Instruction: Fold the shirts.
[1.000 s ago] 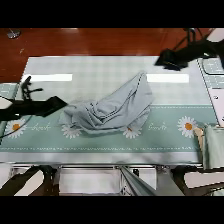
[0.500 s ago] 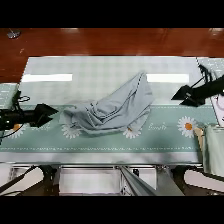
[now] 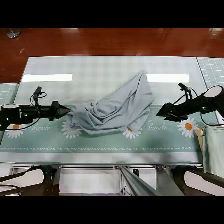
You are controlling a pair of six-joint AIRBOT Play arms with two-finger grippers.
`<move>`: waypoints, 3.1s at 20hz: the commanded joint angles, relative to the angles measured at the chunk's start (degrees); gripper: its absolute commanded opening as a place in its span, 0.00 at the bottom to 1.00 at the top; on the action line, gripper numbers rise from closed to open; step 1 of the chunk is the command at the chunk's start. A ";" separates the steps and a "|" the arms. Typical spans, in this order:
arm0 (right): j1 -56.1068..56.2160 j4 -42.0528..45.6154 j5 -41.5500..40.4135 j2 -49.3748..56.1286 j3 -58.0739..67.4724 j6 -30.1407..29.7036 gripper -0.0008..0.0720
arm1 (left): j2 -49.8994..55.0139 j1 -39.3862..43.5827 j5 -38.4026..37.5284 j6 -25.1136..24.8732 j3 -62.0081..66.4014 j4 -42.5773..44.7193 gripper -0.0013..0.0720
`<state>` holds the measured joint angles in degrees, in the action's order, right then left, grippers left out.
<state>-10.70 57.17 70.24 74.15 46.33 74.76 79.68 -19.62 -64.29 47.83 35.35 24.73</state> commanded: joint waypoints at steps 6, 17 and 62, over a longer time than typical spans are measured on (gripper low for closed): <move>12.63 2.89 1.31 0.52 -0.98 5.20 0.87 | 0.66 1.05 -4.35 -1.60 3.45 -0.57 0.05; 25.40 -10.86 -10.58 7.54 0.00 9.05 0.85 | 0.66 1.07 -4.96 -1.60 3.52 -0.59 0.05; 7.52 18.45 8.50 -16.37 46.34 5.46 0.05 | -24.76 1.27 -6.27 27.63 53.00 14.56 0.05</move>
<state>-3.14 72.20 80.90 50.87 97.01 79.07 50.00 -20.36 -76.20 77.78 96.18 41.12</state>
